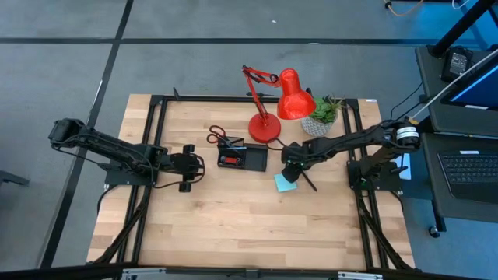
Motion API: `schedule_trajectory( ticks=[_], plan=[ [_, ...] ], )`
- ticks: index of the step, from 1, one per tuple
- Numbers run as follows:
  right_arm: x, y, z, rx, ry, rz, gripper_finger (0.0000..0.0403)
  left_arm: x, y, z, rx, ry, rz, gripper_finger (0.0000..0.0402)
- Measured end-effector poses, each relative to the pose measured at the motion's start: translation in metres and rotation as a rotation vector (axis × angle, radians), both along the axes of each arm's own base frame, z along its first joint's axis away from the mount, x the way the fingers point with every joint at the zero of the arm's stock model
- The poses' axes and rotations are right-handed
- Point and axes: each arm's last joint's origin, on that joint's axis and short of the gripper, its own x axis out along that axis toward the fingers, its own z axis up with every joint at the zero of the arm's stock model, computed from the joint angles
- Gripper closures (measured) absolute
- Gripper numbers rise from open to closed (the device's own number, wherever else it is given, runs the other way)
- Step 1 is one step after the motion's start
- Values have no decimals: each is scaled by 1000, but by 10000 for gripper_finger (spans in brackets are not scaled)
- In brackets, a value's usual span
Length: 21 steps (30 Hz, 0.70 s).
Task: Pick and place office supplies into organizer
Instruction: Put the black pen into the black desk organizer
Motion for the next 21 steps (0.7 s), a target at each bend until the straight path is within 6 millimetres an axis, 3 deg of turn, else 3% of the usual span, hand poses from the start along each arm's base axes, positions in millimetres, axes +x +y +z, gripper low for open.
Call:
schedule_trajectory(
  ticks=[8, 21],
  plan=[
    [3, 0, -14, 9, 58, -14, 232, 0, 0, 0, 0, 0, 0, 297],
    [3, 0, -16, 18, 64, -19, 297, 0, 0, 0, 0, 0, 0, 297]
  ],
)
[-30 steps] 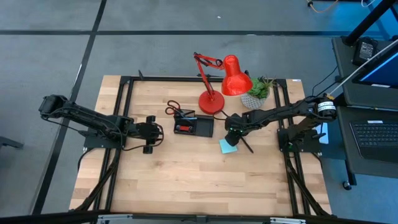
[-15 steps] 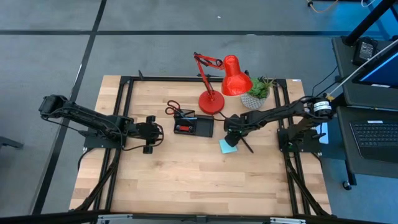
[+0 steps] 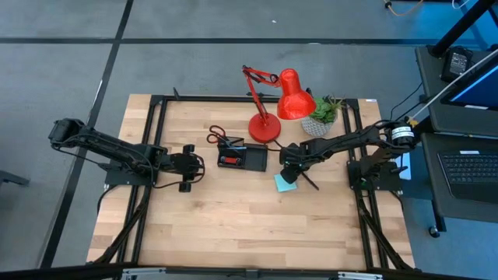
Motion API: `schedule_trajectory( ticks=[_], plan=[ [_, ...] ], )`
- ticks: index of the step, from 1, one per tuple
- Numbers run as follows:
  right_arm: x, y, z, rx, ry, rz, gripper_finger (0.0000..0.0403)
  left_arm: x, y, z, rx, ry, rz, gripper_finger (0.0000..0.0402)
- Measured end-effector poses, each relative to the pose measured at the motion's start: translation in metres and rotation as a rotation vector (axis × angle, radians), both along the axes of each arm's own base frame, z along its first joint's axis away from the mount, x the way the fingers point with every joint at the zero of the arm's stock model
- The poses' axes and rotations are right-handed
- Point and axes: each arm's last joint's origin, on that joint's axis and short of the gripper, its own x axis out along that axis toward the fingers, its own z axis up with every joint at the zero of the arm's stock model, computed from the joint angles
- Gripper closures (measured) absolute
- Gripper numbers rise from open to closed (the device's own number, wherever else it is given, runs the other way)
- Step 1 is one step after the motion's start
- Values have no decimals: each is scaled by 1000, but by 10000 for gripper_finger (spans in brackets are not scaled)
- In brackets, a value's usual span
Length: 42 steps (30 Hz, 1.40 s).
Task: Pick and place office supplies into organizer
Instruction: Put the black pen into the black desk organizer
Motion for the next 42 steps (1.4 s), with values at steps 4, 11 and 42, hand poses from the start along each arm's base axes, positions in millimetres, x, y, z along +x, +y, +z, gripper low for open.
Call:
schedule_trajectory(
  ticks=[4, 11, 42],
  plan=[
    [0, 0, 0, 0, 3, 0, 311, 0, 0, 0, 0, 0, 0, 297],
    [-1, 0, 0, -3, 7, 1, 336, 0, 0, 0, 0, 0, 0, 297],
    [25, 4, 24, -5, -73, 61, 351, 0, 0, 0, 0, 0, 0, 297]
  ],
)
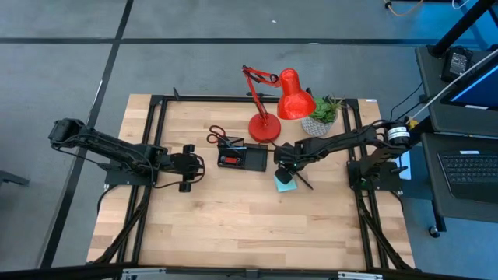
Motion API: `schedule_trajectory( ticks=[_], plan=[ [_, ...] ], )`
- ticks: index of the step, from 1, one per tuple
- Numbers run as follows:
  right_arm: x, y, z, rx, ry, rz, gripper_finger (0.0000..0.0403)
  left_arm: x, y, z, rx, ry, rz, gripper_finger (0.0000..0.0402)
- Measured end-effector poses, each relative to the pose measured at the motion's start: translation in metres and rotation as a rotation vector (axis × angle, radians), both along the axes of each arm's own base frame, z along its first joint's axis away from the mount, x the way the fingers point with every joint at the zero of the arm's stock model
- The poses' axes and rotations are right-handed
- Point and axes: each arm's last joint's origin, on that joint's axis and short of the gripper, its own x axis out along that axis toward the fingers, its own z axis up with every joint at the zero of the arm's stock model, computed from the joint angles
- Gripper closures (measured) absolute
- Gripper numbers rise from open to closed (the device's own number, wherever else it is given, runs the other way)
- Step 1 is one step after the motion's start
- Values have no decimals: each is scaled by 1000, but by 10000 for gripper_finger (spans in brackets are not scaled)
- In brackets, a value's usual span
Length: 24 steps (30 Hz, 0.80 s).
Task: Pick and place office supplies into organizer
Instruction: Put the black pen into the black desk organizer
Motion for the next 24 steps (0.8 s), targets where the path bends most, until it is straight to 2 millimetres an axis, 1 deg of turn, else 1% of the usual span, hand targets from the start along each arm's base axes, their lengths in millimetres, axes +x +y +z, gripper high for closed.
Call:
schedule_trajectory(
  ticks=[5, 10, 18, 24],
  plan=[
    [12, 3, 15, -15, -54, 47, 351, 0, 0, 0, 0, 0, 0, 297],
    [31, 10, 39, -34, -158, 104, 351, 0, 0, 0, 0, 0, 0, 297],
    [67, 22, 88, -167, -465, 251, 351, 0, 0, 0, -1, 0, 0, 297],
    [87, 26, 115, -286, -715, 362, 351, 0, 0, 0, -1, 0, 0, 297]
  ],
)
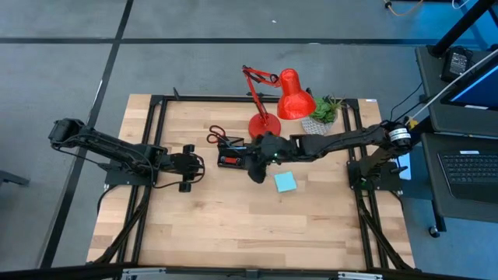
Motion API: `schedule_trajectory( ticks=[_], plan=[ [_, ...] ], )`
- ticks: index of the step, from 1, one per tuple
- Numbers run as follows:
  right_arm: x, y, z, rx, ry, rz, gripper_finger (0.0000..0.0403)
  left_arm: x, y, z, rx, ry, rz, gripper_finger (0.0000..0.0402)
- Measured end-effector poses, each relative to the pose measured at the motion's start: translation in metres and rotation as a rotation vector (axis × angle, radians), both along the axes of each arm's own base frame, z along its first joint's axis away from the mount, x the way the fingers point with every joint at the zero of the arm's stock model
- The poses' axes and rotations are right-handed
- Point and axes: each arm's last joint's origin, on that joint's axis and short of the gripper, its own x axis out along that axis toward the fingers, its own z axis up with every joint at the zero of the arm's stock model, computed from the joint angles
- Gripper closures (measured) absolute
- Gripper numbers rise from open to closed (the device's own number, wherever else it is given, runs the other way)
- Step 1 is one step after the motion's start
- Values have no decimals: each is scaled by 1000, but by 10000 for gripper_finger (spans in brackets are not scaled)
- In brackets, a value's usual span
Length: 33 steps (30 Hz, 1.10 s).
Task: Pick and place office supplies into organizer
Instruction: Put the black pen into the black desk organizer
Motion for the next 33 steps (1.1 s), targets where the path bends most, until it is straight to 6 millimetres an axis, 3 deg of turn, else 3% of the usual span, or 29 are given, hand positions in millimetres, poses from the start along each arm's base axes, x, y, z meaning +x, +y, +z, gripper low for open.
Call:
schedule_trajectory(
  ticks=[9, 14, 25, 33],
  plan=[
    [16, -7, 36, -247, -360, 93, 351, 0, 0, 0, 0, 0, 0, 297],
    [19, -20, 47, -396, -463, 93, 351, 0, 0, 0, 0, 0, 0, 297],
    [41, -55, 12, -437, -439, 21, 351, 0, 0, 0, 0, 0, -1, 297],
    [51, -68, -13, -403, -391, -8, 351, 0, 0, 0, 0, 0, -1, 297]
  ],
)
